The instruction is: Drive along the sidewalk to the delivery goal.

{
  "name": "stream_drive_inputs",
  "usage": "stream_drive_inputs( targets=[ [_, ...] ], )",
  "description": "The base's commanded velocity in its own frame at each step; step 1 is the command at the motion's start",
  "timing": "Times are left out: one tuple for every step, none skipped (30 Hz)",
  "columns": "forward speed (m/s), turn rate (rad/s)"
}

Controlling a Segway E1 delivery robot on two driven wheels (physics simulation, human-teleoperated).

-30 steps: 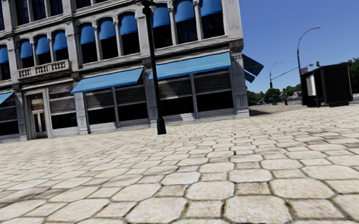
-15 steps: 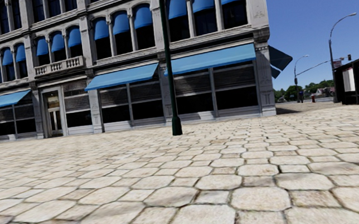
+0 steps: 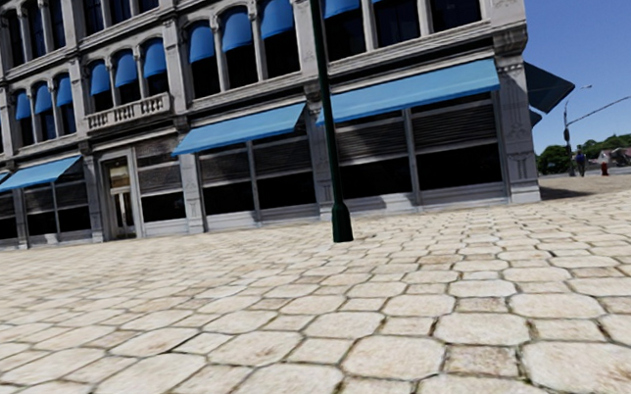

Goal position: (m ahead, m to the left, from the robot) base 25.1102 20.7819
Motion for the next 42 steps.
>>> stream_drive_inputs(
  targets=[
    [2.00,0.55],
    [2.00,0.55],
    [2.00,0.55],
    [2.00,0.55],
    [2.00,0.55],
    [2.00,0.55],
    [2.00,0.55],
    [2.00,0.55],
    [2.00,0.55],
    [2.00,0.55],
    [2.00,0.55],
    [2.00,0.55],
    [2.00,0.55],
    [2.00,0.55],
    [2.00,0.55],
    [2.00,0.55],
    [2.00,0.55],
    [2.00,0.55],
    [2.00,0.55],
    [2.00,0.53],
    [2.00,0.48],
    [2.00,0.42],
    [2.00,0.42],
    [2.00,0.39],
    [2.00,0.38],
    [2.00,0.38],
    [2.00,0.38],
    [2.00,0.38],
    [2.00,0.38],
    [2.00,0.38],
    [2.00,0.38],
    [2.00,0.38],
    [2.00,0.38],
    [2.00,0.38],
    [2.00,0.38],
    [2.00,0.38],
    [2.00,0.38],
    [2.00,0.38],
    [2.00,0.37],
    [2.00,0.36],
    [2.00,0.36],
    [2.00,0.35]
  ],
)
